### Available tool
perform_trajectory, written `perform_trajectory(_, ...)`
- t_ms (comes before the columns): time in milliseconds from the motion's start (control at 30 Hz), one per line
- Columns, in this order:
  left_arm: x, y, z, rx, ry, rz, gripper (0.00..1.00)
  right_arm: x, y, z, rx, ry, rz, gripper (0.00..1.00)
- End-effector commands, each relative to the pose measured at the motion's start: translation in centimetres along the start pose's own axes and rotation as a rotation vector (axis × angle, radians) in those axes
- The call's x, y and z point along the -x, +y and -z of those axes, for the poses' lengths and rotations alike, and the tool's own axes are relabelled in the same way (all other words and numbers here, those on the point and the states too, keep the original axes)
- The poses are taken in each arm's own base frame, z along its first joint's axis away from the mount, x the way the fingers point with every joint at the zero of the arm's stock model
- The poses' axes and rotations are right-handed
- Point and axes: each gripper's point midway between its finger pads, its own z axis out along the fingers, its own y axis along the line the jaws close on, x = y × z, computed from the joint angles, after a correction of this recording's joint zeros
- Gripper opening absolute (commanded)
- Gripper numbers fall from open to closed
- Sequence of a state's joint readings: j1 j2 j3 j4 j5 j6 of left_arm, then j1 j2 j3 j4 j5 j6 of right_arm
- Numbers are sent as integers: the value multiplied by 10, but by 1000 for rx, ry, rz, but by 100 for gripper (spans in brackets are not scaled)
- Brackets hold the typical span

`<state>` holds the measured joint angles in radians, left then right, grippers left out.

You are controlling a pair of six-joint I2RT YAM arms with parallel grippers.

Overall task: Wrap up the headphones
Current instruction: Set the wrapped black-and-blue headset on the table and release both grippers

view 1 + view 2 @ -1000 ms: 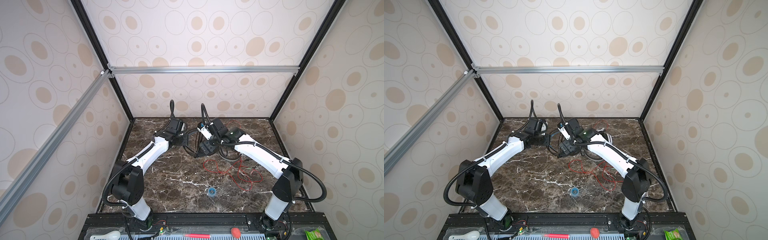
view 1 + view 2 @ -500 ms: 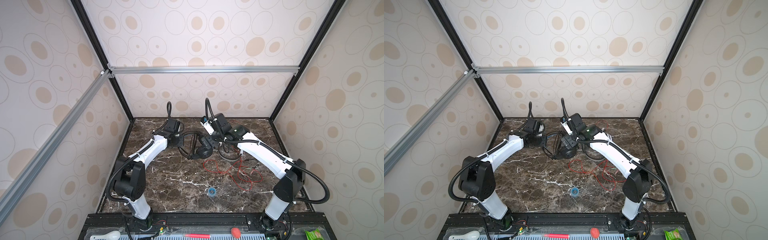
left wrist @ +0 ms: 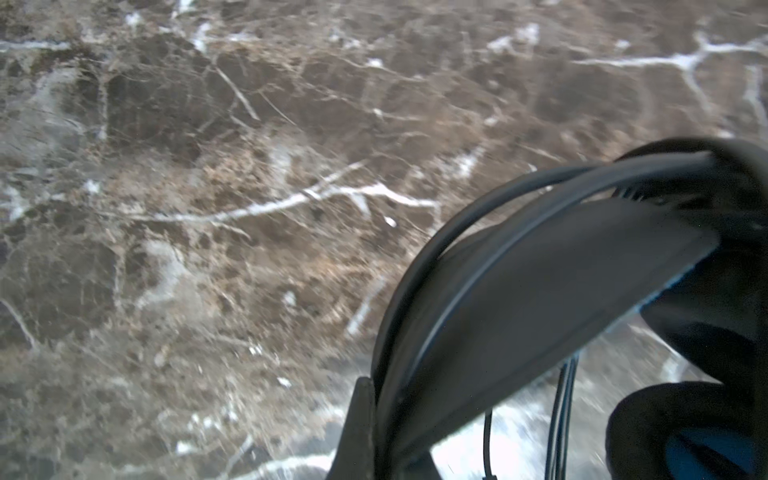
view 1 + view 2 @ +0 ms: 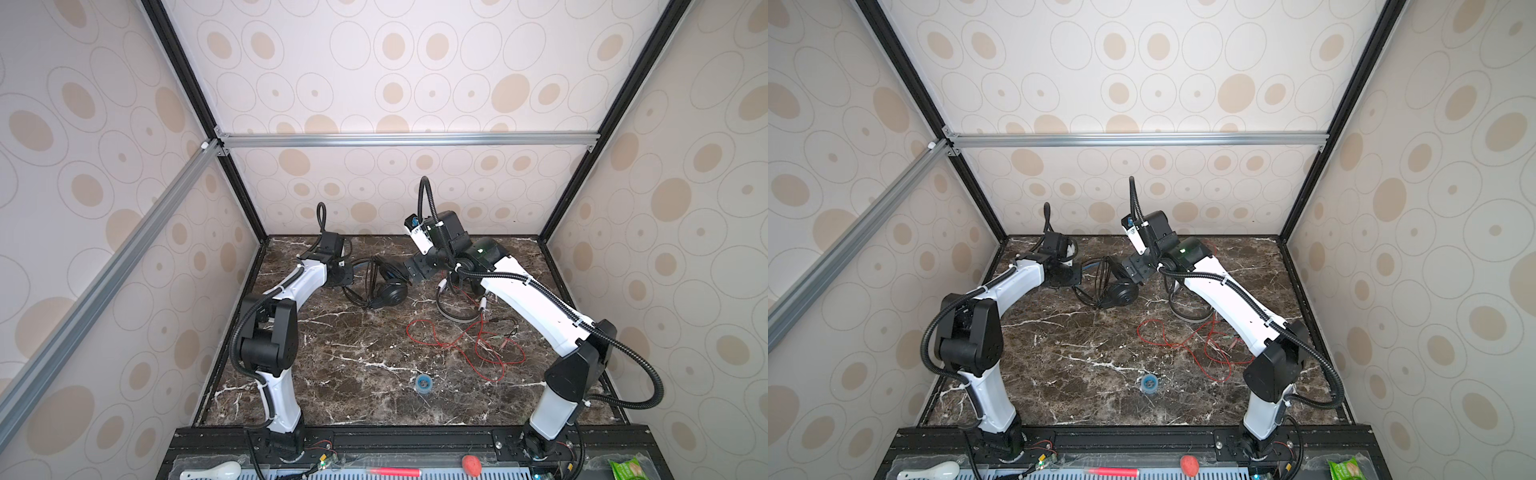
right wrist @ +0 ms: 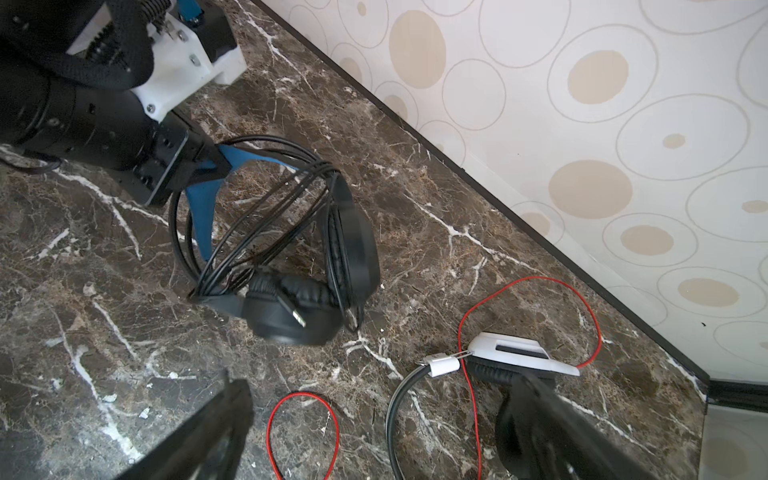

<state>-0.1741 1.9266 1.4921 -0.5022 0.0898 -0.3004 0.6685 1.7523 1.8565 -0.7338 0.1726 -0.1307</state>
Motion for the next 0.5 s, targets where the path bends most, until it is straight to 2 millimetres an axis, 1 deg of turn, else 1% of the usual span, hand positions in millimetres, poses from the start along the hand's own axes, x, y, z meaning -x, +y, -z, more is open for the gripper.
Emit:
perform_trajectory(0, 51, -5, 4, -69, -110, -8, 0, -11, -7, 2, 5, 30, -45, 100)
perform_trajectory(167, 68, 5, -20, -39, -118, -29, 0, -28, -17, 8, -6, 51, -104, 100)
perform_trajectory(267, 69, 11, -38, -31, -98, -41, 0, -37, -21, 9, -15, 67, -118, 100)
perform_trajectory(367, 68, 14, -54, -28, -80, -49, 0, -41, -24, 11, -29, 74, -111, 100)
perform_trajectory(467, 65, 16, -63, -33, -65, -46, 0, -42, -26, 13, -41, 78, -104, 100)
